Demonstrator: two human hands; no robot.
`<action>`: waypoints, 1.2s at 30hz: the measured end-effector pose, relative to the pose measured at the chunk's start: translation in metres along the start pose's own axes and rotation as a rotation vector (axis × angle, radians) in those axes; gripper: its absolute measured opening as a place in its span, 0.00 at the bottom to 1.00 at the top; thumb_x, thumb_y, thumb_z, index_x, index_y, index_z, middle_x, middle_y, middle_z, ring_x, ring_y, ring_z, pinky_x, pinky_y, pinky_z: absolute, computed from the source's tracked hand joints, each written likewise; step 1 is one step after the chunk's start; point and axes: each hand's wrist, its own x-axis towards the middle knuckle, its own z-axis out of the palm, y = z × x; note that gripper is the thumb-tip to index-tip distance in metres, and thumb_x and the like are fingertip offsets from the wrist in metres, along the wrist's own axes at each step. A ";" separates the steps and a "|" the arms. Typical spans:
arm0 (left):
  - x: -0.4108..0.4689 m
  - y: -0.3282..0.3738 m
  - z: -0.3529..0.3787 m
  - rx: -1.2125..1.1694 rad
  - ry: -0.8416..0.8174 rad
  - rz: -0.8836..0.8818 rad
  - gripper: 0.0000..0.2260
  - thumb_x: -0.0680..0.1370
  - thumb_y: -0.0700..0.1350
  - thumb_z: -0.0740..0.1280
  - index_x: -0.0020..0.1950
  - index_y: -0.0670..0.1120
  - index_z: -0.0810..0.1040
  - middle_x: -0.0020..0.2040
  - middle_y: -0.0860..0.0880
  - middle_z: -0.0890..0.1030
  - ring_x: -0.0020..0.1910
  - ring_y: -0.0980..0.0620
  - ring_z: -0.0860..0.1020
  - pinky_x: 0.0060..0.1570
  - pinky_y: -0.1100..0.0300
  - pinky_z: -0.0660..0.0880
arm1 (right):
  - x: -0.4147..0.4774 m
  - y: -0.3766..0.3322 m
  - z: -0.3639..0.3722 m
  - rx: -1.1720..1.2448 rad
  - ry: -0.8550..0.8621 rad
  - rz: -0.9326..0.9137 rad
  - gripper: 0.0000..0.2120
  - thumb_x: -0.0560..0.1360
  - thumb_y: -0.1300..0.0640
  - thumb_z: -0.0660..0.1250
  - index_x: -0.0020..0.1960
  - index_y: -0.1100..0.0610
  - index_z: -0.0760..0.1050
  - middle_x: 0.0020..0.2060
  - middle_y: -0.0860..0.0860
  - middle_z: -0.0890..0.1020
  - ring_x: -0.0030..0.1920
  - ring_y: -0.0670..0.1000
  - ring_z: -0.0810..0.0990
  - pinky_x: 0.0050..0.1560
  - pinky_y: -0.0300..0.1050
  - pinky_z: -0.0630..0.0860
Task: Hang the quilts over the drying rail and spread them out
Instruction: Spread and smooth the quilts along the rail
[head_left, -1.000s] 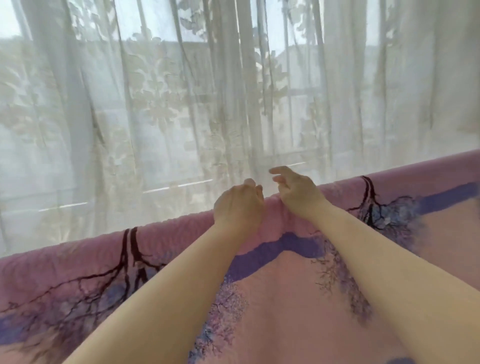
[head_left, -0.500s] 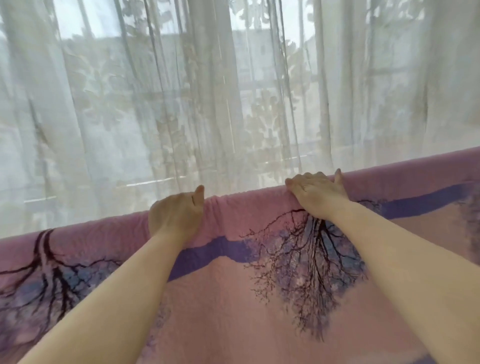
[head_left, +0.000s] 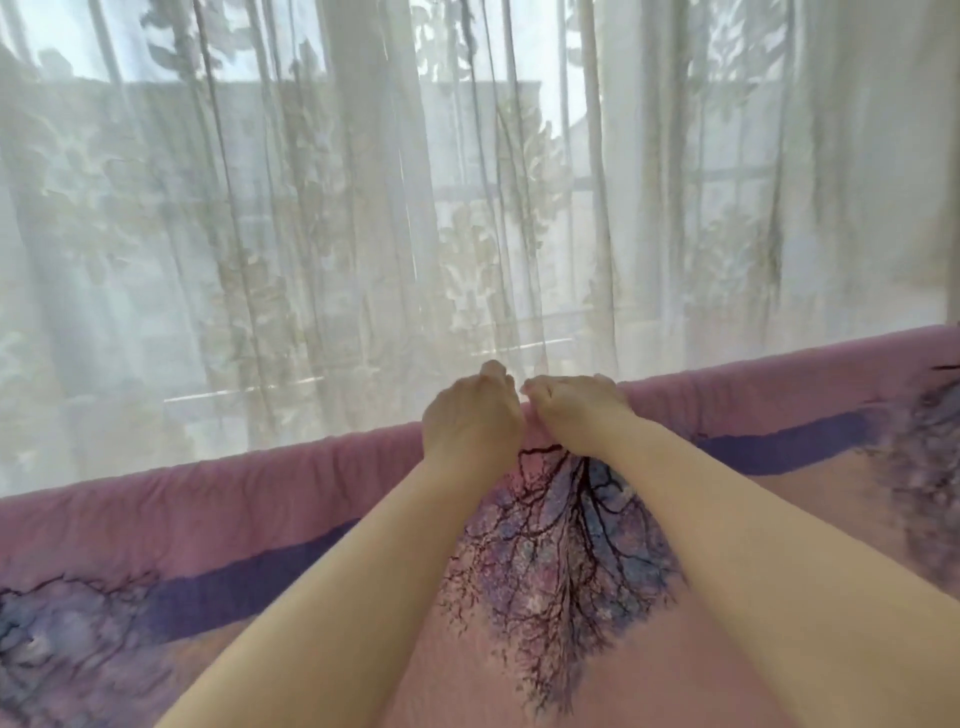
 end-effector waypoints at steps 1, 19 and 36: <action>0.005 0.011 0.010 0.004 -0.022 0.011 0.14 0.83 0.47 0.50 0.57 0.44 0.73 0.47 0.45 0.81 0.45 0.43 0.78 0.40 0.53 0.68 | 0.001 0.011 -0.005 0.103 0.051 -0.009 0.19 0.80 0.55 0.47 0.64 0.56 0.72 0.63 0.54 0.77 0.63 0.56 0.73 0.65 0.55 0.66; 0.026 0.011 0.037 0.402 -0.053 -0.149 0.23 0.81 0.50 0.45 0.46 0.45 0.78 0.40 0.47 0.78 0.36 0.47 0.72 0.37 0.55 0.67 | 0.030 0.171 -0.070 -0.363 -0.100 0.057 0.27 0.80 0.50 0.36 0.74 0.48 0.63 0.72 0.52 0.68 0.70 0.56 0.66 0.70 0.56 0.55; 0.042 0.162 0.109 0.354 0.063 -0.185 0.19 0.82 0.52 0.46 0.47 0.48 0.74 0.51 0.47 0.81 0.48 0.45 0.74 0.50 0.50 0.63 | 0.027 0.330 -0.118 -0.195 0.060 0.090 0.23 0.80 0.47 0.41 0.68 0.47 0.67 0.68 0.50 0.70 0.71 0.54 0.61 0.69 0.72 0.42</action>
